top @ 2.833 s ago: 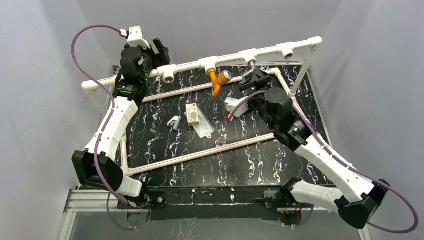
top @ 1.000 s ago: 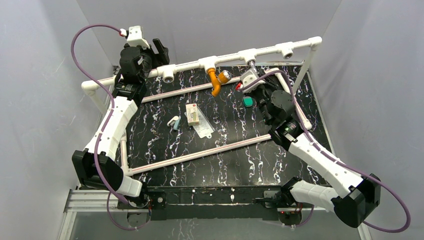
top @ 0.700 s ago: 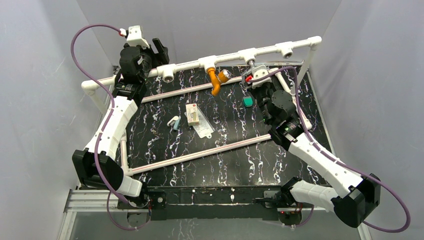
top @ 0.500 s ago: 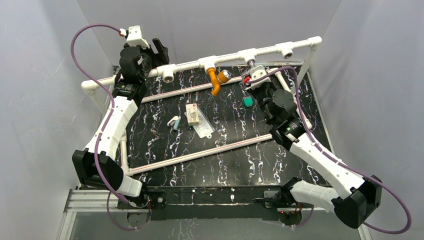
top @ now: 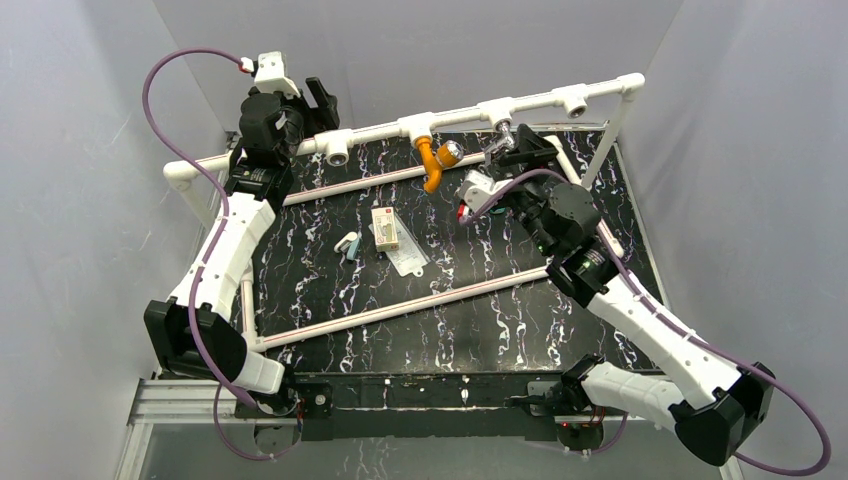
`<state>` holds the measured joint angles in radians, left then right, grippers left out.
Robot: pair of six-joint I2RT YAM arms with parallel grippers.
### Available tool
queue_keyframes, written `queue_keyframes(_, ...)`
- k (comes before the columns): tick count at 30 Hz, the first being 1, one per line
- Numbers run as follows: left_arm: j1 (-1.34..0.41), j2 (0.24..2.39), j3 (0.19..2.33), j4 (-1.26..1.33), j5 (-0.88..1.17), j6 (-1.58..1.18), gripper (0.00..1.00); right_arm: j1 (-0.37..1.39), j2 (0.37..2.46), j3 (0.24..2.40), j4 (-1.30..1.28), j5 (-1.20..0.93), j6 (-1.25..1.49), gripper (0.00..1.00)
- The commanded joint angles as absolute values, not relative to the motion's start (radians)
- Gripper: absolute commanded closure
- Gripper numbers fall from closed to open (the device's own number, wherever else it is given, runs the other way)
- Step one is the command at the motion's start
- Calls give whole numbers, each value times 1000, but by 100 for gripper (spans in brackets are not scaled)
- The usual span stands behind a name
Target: Install the water faucets
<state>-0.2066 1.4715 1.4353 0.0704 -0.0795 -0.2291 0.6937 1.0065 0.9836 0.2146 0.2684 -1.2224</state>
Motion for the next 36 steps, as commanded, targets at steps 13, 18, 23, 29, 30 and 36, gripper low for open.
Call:
queue_keyframes(13,-201,1574,1330,-237,-56,-221,23,690,1111,985,166,300,-1773,20)
queue_keyframes(18,-201,1576,1330,-236,-52,-222,23,690,1135,994,197,310,-1800,29)
queue_keyframes(23,-199,1577,1330,-235,-49,-224,23,690,1148,995,222,312,-1815,40)
queue_keyframes(29,-198,1572,1329,-236,-50,-224,23,690,1165,1006,293,318,-1784,56)
queue_keyframes(30,-198,1572,1329,-236,-50,-224,23,690,1166,1010,298,317,-1769,59)
queue_keyframes(36,-197,1572,1329,-235,-51,-225,23,690,1163,1035,288,322,-1584,89)
